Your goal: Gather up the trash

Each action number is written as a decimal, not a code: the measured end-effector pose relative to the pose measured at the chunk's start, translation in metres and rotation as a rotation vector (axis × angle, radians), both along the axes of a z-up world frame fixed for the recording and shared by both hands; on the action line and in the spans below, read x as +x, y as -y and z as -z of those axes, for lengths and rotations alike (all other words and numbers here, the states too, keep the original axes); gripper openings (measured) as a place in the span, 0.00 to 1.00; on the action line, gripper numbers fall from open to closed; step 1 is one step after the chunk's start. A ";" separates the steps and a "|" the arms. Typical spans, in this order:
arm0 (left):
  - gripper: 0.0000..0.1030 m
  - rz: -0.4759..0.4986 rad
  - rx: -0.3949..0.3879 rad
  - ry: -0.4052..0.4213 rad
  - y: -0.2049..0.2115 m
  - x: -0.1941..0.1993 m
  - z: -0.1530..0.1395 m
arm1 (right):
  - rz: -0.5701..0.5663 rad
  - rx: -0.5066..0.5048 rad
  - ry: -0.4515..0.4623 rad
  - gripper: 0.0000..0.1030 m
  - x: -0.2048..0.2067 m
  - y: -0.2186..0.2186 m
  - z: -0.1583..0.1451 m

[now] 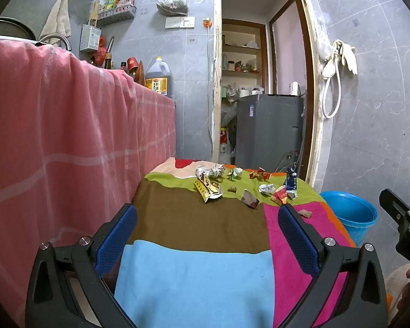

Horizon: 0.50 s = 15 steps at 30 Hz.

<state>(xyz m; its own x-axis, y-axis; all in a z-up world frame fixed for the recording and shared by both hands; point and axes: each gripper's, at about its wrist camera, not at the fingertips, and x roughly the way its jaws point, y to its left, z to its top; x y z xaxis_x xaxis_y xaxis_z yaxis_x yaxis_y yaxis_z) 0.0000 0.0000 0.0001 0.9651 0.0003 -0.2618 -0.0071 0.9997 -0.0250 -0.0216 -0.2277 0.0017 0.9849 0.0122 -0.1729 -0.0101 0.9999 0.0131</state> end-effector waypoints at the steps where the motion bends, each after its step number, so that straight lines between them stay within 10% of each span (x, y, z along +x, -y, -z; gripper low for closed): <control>1: 0.98 0.000 0.000 0.000 0.000 0.000 0.000 | 0.000 0.000 -0.002 1.00 0.000 0.000 0.000; 15: 0.98 0.002 -0.002 -0.004 0.000 0.000 0.000 | 0.000 0.003 -0.001 1.00 0.000 0.000 0.000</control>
